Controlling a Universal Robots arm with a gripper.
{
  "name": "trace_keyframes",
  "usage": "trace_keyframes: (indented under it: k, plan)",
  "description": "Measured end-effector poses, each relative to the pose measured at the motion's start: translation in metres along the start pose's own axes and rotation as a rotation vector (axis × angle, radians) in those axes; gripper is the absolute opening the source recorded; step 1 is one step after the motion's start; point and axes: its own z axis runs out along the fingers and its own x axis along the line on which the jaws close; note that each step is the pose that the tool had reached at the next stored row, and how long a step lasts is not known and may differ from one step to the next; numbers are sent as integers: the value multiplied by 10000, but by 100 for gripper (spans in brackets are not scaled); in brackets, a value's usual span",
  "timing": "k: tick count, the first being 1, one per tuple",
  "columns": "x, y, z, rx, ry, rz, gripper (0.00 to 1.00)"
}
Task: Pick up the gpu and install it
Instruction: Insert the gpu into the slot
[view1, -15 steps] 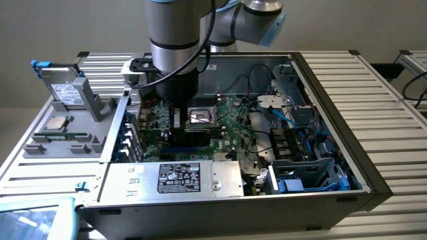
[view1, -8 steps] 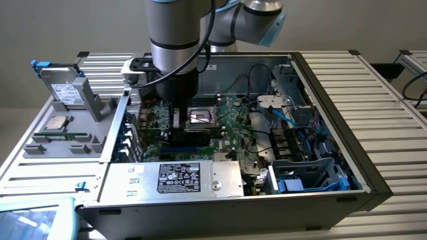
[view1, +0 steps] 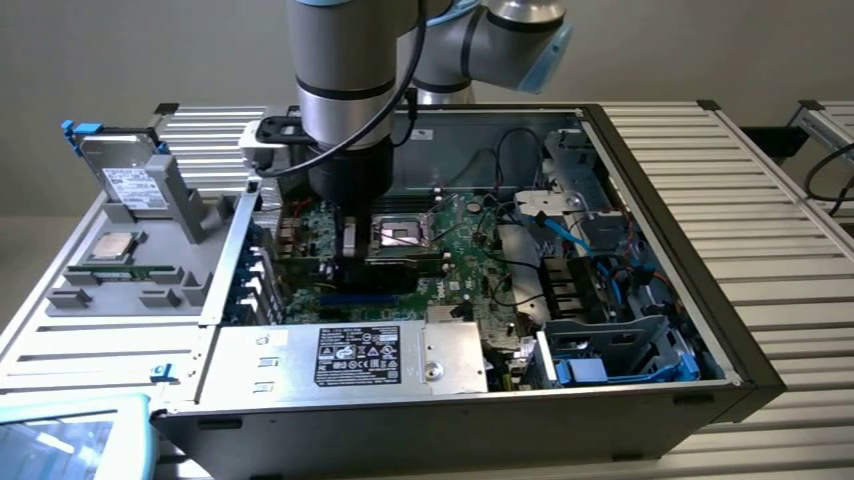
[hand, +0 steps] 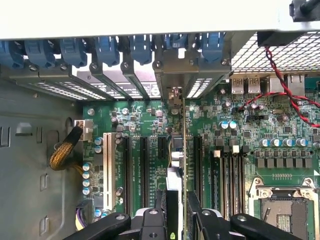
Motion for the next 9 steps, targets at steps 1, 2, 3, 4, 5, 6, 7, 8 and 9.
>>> trace_keyframes:
  k: [1, 2, 3, 4, 5, 6, 7, 8, 9]
  plan:
    - [0, 7, 4, 1, -2, -1, 28]
    - [0, 13, 7, 1, -1, -1, 28]
    - [0, 17, 11, 1, 0, 0, 28]
    - [0, 18, 17, 1, -1, -1, 28]
    - [-1, 19, 23, 1, 0, -1, 28]
    - [-2, 19, 26, 0, 1, -1, 28]
    - [-3, 19, 27, -1, 2, 0, 28]
    - [-4, 20, 28, -1, 2, -1, 28]
    - [-4, 19, 28, -1, 2, -1, 28]
